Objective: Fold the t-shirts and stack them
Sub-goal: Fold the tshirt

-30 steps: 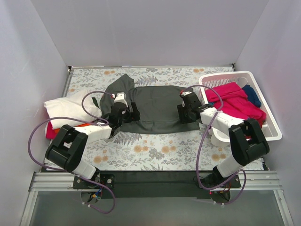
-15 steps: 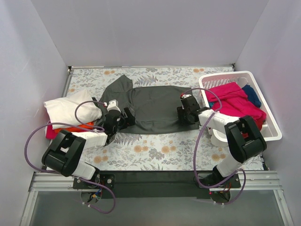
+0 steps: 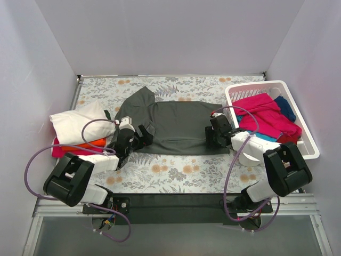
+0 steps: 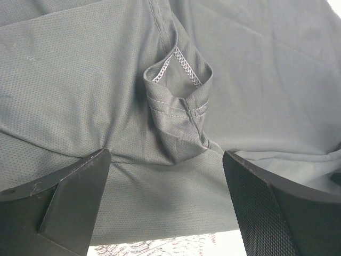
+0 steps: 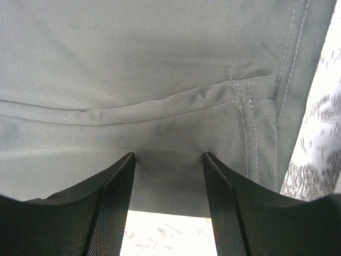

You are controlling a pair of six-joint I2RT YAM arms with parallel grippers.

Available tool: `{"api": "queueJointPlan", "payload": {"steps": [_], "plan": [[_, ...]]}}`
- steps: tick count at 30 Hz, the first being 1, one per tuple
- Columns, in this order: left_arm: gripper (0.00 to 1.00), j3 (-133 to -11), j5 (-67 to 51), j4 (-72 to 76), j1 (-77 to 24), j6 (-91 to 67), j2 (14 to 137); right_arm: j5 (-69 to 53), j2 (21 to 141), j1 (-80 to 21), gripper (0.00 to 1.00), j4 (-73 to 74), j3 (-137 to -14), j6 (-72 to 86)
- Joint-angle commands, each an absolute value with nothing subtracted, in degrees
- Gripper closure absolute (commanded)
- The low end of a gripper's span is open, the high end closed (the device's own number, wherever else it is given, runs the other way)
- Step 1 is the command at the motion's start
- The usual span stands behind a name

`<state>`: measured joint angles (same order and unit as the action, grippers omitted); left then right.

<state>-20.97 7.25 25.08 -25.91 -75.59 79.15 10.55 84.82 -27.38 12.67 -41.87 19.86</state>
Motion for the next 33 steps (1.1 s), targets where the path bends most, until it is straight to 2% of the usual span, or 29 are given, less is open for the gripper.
{"api": "queueJointPlan", "payload": {"steps": [1, 7, 16, 21, 24, 28, 33], "plan": [[0.20, -17.85, 4.92, 23.82, -25.49, -77.08, 79.55, 8.00, 83.86, -26.98, 0.50, 27.50, -36.13, 22.76], [0.20, -12.31, 2.03, 22.41, -26.71, -81.99, 72.69, 4.58, 77.96, -26.98, 0.49, 28.83, -32.35, 23.29], [0.20, -8.44, 3.86, 17.15, -29.88, -87.27, 66.02, 0.54, 73.31, -26.98, 0.49, 29.00, -30.15, 24.26], [0.20, -7.12, 5.53, 13.02, -32.25, -89.64, 57.94, -1.67, 69.44, -26.98, 0.48, 29.35, -29.44, 24.35], [0.20, -10.18, 8.51, 6.70, -34.27, -88.16, 54.68, -1.50, 66.19, -27.07, 0.48, 30.32, -31.81, 23.91], [0.19, -20.53, 11.33, -1.47, -35.07, -84.21, 51.51, 1.48, 62.67, -26.98, 0.47, 31.20, -38.74, 21.89], [0.16, -31.80, 16.15, -3.34, -35.07, -79.72, 55.36, 4.12, 63.10, -26.98, 0.44, 31.03, -47.97, 17.67]]}}
